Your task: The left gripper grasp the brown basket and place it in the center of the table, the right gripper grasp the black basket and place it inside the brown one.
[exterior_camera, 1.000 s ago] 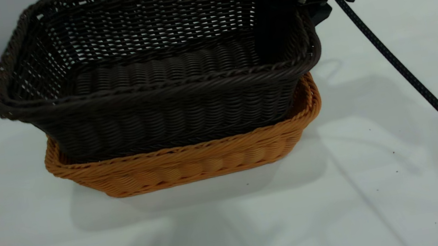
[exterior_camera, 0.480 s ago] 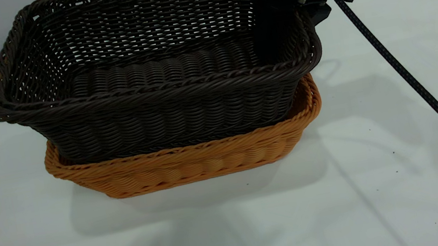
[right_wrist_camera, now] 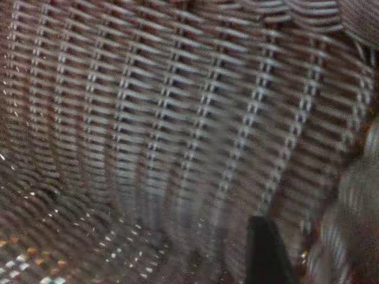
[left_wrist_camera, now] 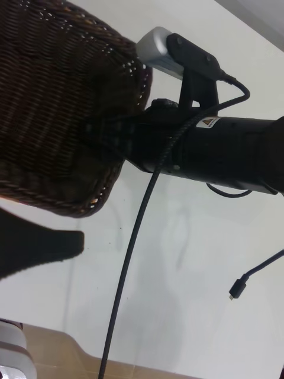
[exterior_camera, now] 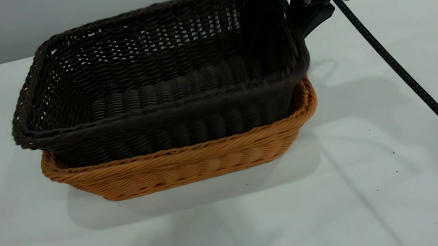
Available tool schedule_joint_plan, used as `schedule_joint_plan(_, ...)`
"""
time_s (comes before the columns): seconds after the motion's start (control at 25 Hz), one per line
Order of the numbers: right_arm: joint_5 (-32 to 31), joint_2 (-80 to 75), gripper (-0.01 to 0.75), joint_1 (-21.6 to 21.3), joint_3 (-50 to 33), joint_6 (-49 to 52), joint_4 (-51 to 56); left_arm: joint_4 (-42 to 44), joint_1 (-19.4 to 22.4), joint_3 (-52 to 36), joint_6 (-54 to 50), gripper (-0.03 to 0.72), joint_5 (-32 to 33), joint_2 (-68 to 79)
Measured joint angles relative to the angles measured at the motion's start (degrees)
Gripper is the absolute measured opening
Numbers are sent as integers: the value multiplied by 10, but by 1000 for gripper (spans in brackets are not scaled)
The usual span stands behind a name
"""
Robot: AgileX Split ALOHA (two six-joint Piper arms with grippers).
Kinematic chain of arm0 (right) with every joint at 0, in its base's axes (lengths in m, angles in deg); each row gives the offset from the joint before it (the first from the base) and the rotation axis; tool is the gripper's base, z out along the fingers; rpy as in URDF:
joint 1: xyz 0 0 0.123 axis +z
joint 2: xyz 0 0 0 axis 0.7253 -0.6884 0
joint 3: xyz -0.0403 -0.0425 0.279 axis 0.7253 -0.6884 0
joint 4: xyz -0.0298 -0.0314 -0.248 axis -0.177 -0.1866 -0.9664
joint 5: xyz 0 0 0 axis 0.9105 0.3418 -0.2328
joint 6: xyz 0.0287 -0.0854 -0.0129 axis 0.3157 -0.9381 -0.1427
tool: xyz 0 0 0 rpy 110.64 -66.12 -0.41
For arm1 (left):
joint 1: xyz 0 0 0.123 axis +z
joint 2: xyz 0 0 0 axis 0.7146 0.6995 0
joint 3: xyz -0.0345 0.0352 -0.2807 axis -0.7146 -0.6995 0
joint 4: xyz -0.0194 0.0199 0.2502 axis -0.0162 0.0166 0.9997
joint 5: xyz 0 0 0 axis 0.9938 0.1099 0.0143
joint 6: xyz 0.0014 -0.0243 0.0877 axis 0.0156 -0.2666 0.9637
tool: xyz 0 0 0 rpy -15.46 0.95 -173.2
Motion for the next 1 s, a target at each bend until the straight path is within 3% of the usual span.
schedule_joint_plan(0.32,-5,2,426,0,13,1,-20,0,0,0,0,481,-1,0)
schedule_joint_plan(0.76,-116,39,428,0,134,81,-177,2,0,0,8,481,-2,0)
schedule_joint_plan(0.92,-122,70,364,0,137,81,-208,16,1,0,8,479,-1,0)
schedule_joint_plan(1.0,-119,89,285,0,136,81,-211,33,1,0,2,463,6,0)
